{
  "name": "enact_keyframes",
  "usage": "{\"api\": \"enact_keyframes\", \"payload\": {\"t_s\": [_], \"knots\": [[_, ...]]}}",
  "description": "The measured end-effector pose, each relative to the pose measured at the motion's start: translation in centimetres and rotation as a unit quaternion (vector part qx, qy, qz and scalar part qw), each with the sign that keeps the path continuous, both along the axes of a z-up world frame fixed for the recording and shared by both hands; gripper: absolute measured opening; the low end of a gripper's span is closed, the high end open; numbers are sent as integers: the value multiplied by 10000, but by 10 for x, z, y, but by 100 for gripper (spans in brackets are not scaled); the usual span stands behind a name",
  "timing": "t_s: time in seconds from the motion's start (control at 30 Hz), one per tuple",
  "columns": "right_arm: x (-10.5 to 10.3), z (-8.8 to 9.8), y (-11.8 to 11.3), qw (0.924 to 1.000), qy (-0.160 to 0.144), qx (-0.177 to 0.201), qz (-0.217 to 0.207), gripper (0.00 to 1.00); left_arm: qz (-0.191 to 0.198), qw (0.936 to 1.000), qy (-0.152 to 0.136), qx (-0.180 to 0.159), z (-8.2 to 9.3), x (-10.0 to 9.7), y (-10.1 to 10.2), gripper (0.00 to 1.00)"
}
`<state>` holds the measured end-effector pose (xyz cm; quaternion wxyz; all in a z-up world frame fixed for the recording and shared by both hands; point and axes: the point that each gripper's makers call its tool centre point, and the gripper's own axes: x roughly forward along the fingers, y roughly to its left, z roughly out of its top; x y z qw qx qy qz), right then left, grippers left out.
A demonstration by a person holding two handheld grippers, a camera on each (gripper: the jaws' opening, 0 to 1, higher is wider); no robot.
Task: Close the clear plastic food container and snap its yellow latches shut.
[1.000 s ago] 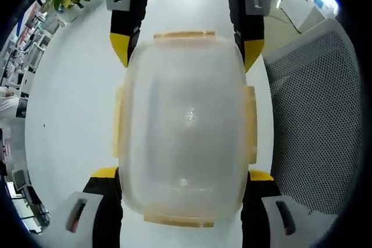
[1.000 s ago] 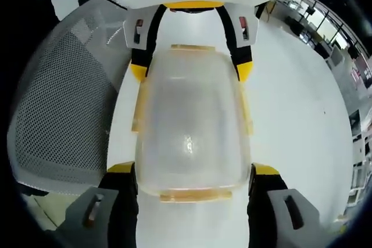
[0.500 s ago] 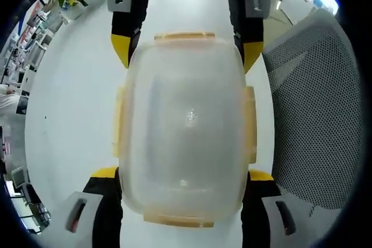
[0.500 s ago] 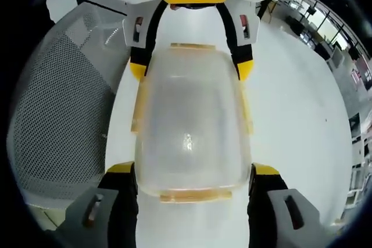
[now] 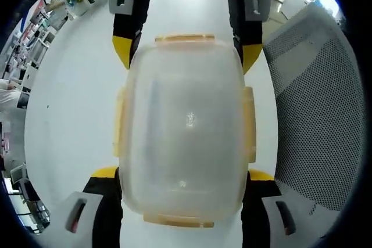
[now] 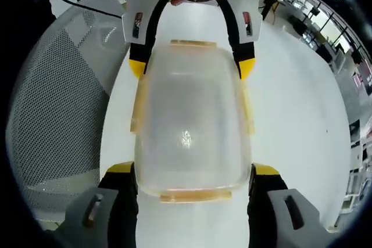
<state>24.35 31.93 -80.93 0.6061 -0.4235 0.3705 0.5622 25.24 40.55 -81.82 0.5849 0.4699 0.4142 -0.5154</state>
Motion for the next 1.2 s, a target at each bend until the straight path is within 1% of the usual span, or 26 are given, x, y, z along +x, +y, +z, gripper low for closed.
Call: {"api": "enact_keyframes", "payload": {"t_s": [0.37,0.67,0.9,1.03,1.2], "knots": [[7,0,11,9999,12,13,-149,75,-96,9999,-3,-95,1,9,12,82],[15,0,22,9998,16,-31,-181,75,-100,9999,-14,-137,1,17,22,82],[19,-1,25,9994,5,-274,-219,75,-124,9996,-9,-236,1,21,24,82],[21,-1,27,9993,16,-310,-223,75,-133,9996,-3,-251,1,24,27,82],[27,-1,31,9993,14,-254,-272,75,-160,9996,-3,-245,2,30,31,82]]}}
